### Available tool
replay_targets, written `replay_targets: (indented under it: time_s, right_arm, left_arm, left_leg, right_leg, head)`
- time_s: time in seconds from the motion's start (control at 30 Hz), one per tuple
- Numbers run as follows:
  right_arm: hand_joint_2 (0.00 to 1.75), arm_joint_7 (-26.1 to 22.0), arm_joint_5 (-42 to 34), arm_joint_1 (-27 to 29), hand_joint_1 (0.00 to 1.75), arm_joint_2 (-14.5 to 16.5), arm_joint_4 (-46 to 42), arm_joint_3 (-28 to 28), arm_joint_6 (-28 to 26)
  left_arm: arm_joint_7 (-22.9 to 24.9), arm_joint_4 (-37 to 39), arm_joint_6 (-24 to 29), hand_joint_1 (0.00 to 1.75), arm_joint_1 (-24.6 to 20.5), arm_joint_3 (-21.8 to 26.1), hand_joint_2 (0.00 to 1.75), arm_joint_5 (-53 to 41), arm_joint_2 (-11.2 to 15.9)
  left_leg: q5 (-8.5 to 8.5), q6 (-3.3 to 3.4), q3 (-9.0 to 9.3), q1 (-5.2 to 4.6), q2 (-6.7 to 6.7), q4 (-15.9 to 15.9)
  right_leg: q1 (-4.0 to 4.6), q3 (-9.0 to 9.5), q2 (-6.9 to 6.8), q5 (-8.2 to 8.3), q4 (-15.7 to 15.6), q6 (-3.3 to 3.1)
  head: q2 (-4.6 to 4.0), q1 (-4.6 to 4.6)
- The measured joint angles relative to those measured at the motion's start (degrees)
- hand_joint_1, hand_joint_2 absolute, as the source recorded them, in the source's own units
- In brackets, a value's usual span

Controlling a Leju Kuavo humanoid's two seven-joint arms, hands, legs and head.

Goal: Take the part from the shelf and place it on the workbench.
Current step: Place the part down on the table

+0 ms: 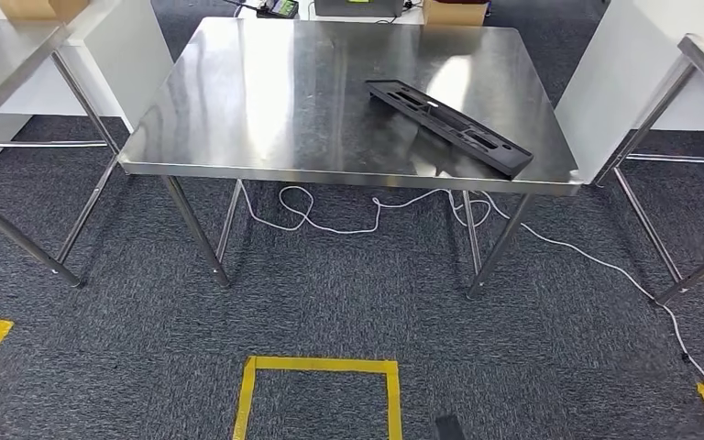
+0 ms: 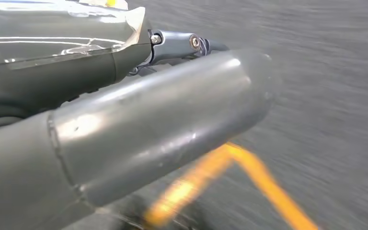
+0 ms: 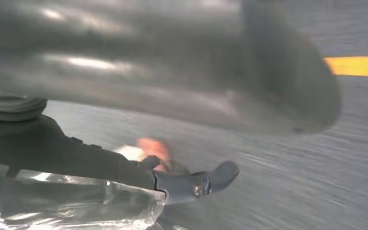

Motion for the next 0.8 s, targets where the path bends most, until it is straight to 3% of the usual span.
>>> replay_targets:
  time_s: [0.07,0.1,0.13,0.17,0.2,0.23,0.27,0.33,0.37,0.43,0.47,0.53,0.6,0.63,0.67,0.7,0.73,0.8]
  right_arm:
    - [0.0,2.27,0.24,1.13,0.0,0.06,1.04,-0.08,0.43]
    - [0.0,2.58,0.39,1.47,0.0,0.07,1.43,-0.08,0.48]
    - [0.0,2.8,0.49,1.65,0.0,0.07,1.78,-0.08,0.5]
    - [0.0,2.94,0.53,1.76,0.0,0.05,2.1,-0.08,0.51]
    - [0.0,3.07,0.56,1.84,0.0,0.04,2.32,-0.08,0.53]
    - [0.0,3.17,0.57,1.89,0.0,0.03,2.5,-0.08,0.54]
    - [0.0,3.25,0.58,1.94,0.0,0.01,2.63,-0.08,0.56]
    - [0.0,3.34,0.64,1.95,0.0,-0.01,2.82,-0.08,0.58]
    - [0.0,3.43,0.75,1.91,0.0,-0.02,2.91,-0.08,0.59]
    - [0.0,4.17,1.13,1.88,0.0,-0.01,3.17,-0.07,0.98]
    - [0.0,4.81,1.41,2.01,0.0,-0.01,3.33,-0.05,1.39]
    - [0.0,5.99,2.03,2.52,0.0,-0.02,3.65,-0.01,2.15]
    - [0.0,6.41,2.46,3.31,0.0,-0.01,3.79,0.04,2.24]
    - [0.0,6.35,2.44,3.66,0.0,-0.04,3.83,0.05,2.07]
    - [0.0,6.14,2.26,3.9,0.0,-0.11,3.86,0.04,1.78]
    - [0.0,5.71,1.92,4.04,0.0,-0.23,3.87,0.01,1.39]
    - [0.0,4.93,1.4,4.1,0.0,-0.4,3.87,-0.1,0.89]
    - [0.0,2.46,0.01,4.03,0.0,-0.75,3.85,-0.62,-0.09]
  left_arm:
    - [3.43,0.76,1.56,0.0,0.0,0.03,0.0,-0.61,-0.48]
    - [4.08,1.07,1.85,0.0,-0.05,0.03,0.0,-0.74,-0.72]
    - [4.33,1.33,1.96,0.0,-0.13,0.03,0.0,-0.85,-0.92]
    - [4.5,1.55,2.01,0.0,-0.23,0.02,0.0,-0.92,-1.1]
    - [4.58,1.7,2.02,0.0,-0.31,0.02,0.0,-0.95,-1.2]
    - [4.63,1.78,2.03,0.0,-0.43,0.02,0.0,-0.99,-1.26]
    - [4.68,1.84,2.03,0.0,-0.58,0.02,0.0,-1.0,-1.36]
    - [4.73,1.89,2.03,0.0,-0.91,0.01,0.0,-1.02,-1.55]
    - [4.83,1.93,2.04,0.0,-1.02,0.01,0.0,-1.08,-1.61]
    - [5.69,2.1,1.96,0.0,-1.08,-0.05,0.0,-1.83,-1.66]
    - [6.42,2.2,1.77,0.0,-1.07,-0.17,0.0,-2.52,-1.7]
    - [7.52,2.38,1.0,0.0,-0.98,-0.7,0.0,-4.24,-1.78]
    - [7.66,2.38,-0.22,0.0,-0.9,-1.69,0.0,-6.16,-1.8]
    - [7.54,2.38,-0.9,0.0,-0.87,-2.31,0.0,-7.14,-1.8]
    - [7.33,2.38,-1.59,0.0,-0.86,-2.94,0.0,-8.09,-1.8]
    - [7.03,2.38,-2.23,0.0,-0.86,-3.61,0.0,-9.01,-1.79]
    - [6.66,2.38,-2.86,0.0,-0.86,-4.29,0.0,-9.93,-1.78]
    - [5.9,2.37,-3.95,0.0,-0.88,-5.83,0.0,-11.9,-1.67]
  left_leg:
    - [-6.75,-0.62,-1.41,0.3,-0.2,6.51]
    - [-9.01,-0.98,-1.92,0.48,-0.29,10.42]
    - [-9.68,-1.31,-2.01,0.72,-0.35,13.54]
    - [-8.9,-1.59,-1.35,1.02,-0.38,15.27]
    - [-7.22,-1.8,0.3,1.34,-0.37,14.87]
    - [-5.79,-1.96,3.05,1.63,-0.39,12.36]
    - [-5.4,-2.06,6.54,1.83,-0.47,8.43]
    - [-7.04,-1.83,12.01,1.73,-0.73,0.73]
    - [-8.04,-1.48,13.06,1.49,-0.82,-1.36]
    - [-8.07,-0.29,12.44,1.16,-0.66,-2.55]
    - [-7.57,0.4,11.76,1.06,-0.48,-2.75]
    - [-5.97,1.74,10.01,0.93,-0.12,-2.99]
    - [-4.31,2.3,8.03,0.6,-0.01,-2.95]
    - [-3.49,2.29,6.96,0.5,0.05,-2.91]
    - [-2.66,2.2,5.89,0.45,0.13,-2.87]
    - [-1.84,2.05,4.87,0.45,0.22,-2.81]
    - [-1.03,1.83,3.94,0.47,0.29,-2.76]
    - [0.53,1.23,2.54,0.35,0.33,-2.54]
  right_leg:
    - [-0.11,-1.49,-0.28,1.43,0.03,-0.87]
    - [-0.06,-2.39,-0.38,2.18,0.06,-0.95]
    - [-0.03,-3.26,-0.44,2.9,0.12,-0.85]
    - [-0.01,-4.13,-0.48,3.63,0.23,-0.66]
    - [-0.06,-4.98,-0.5,4.26,0.46,-0.41]
    - [-0.13,-5.82,-0.46,4.8,0.86,-0.06]
    - [-0.15,-6.66,-0.42,5.22,1.37,0.31]
    - [-0.07,-8.0,-0.4,5.87,2.43,1.2]
    - [-0.02,-8.54,-0.44,6.29,2.71,1.65]
    - [0.04,-9.43,-0.5,7.17,2.97,2.58]
    - [0.0,-10.09,-0.41,6.72,3.49,2.69]
    - [-0.14,-11.76,-0.16,2.72,7.22,2.08]
    - [-0.38,-13.54,0.07,-2.65,14.32,1.4]
    - [-0.45,-13.92,0.14,-3.93,17.5,1.61]
    - [-0.5,-13.56,0.2,-3.91,19.37,2.17]
    - [-0.55,-12.28,0.24,-2.81,19.36,2.92]
    - [-0.61,-9.99,0.26,-1.41,17.43,3.61]
    - [-0.55,-2.8,0.29,-0.6,8.74,3.97]
  head:
    - [0.01,-0.2]
    - [0.01,-0.27]
    - [0.01,-0.26]
    - [0.01,-0.27]
    - [0.01,-0.27]
    - [0.01,-0.28]
    - [0.01,-0.33]
    - [0.01,-0.32]
    - [0.01,-0.31]
    - [0.01,-0.19]
    - [0.01,-0.21]
    - [-0.01,0.08]
    - [-0.01,0.45]
    - [0.0,0.5]
    - [0.01,0.54]
    - [0.0,0.55]
    - [0.01,0.56]
    - [0.01,0.66]
